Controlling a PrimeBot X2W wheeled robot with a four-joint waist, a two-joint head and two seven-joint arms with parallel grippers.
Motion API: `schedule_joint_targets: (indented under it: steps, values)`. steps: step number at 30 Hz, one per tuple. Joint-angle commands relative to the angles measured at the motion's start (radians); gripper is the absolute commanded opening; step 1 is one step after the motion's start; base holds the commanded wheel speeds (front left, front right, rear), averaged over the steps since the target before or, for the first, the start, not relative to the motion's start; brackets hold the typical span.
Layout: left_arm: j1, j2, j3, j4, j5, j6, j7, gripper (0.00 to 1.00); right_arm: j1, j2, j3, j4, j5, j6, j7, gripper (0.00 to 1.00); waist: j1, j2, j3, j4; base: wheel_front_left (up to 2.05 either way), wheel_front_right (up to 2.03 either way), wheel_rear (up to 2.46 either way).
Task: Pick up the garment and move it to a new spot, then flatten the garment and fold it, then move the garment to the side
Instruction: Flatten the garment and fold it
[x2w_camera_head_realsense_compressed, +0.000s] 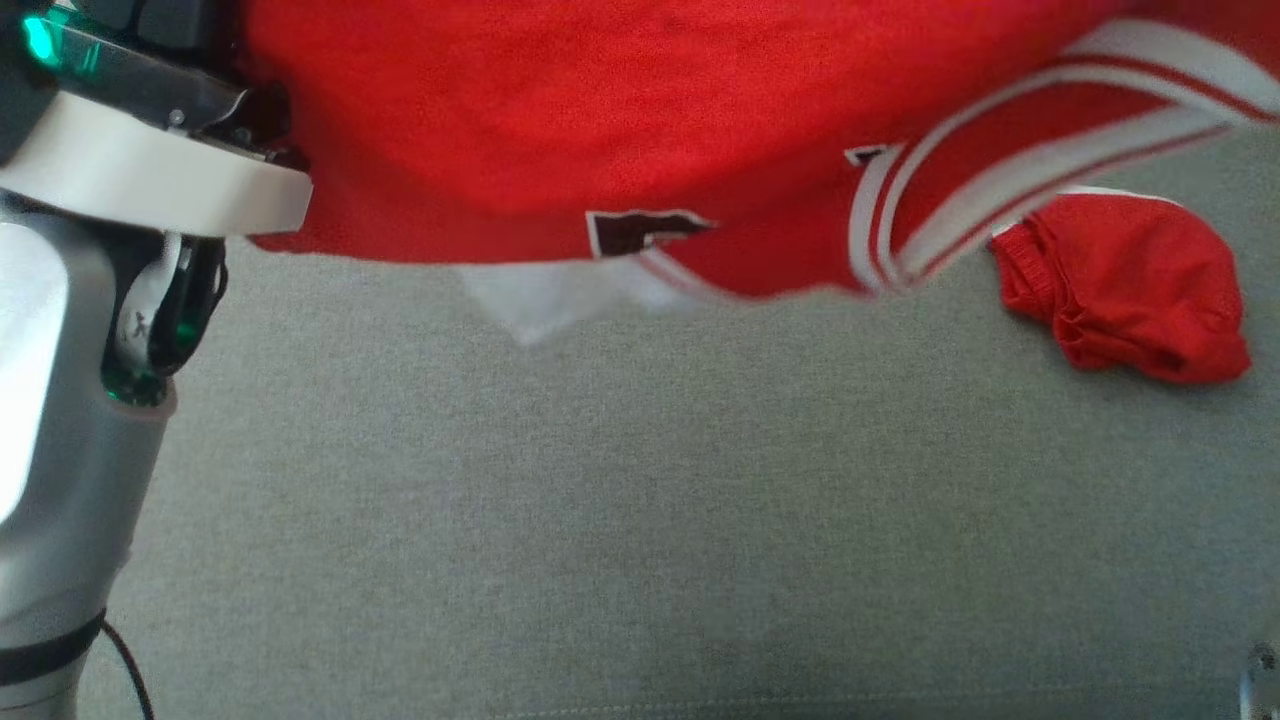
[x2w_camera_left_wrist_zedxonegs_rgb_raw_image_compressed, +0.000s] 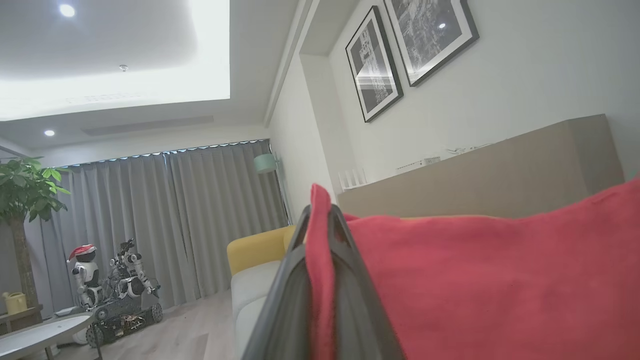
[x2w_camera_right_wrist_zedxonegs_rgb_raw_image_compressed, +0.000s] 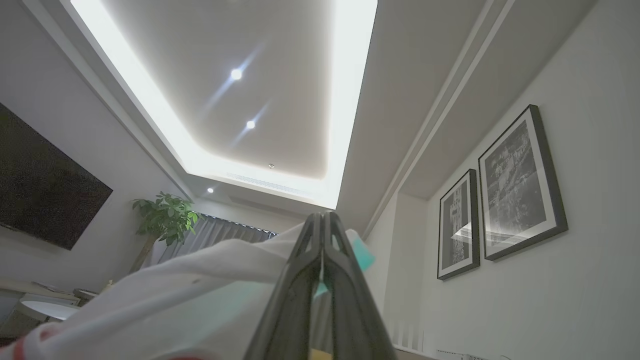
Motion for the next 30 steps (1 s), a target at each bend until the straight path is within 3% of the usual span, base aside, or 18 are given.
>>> schedule_joint_targets:
  steps: [1, 15, 21, 30]
  values:
    - [-0.048, 0.044, 0.040, -0.032, 0.007, 0.007, 0.007, 0.00, -0.020, 0.001, 0.013, -0.012, 0.012, -0.001, 0.016, 0.00, 0.0000, 0.0000, -0.003, -0.001, 0.00, 0.00, 0.00]
    - [0.013, 0.026, 0.024, 0.033, -0.040, 0.008, 0.006, 0.00, 0.097, 0.046, 0.074, 0.099, 0.061, -0.001, 0.042, 0.00, 0.0000, 0.0000, 0.025, -0.001, 0.00, 0.00, 0.00]
    - [0.092, -0.014, 0.000, 0.166, -0.082, -0.009, -0.035, 0.00, 0.242, 0.115, 0.121, 0.227, 0.082, -0.001, 0.024, 0.00, 0.0000, 0.0000, 0.060, 0.002, 0.00, 0.00, 0.00]
    - [0.251, -0.128, -0.034, 0.432, -0.172, -0.036, -0.115, 0.00, 0.484, 0.190, 0.164, 0.469, 0.130, -0.001, -0.034, 0.00, 0.0000, 0.0000, 0.103, 0.001, 0.00, 0.00, 0.00]
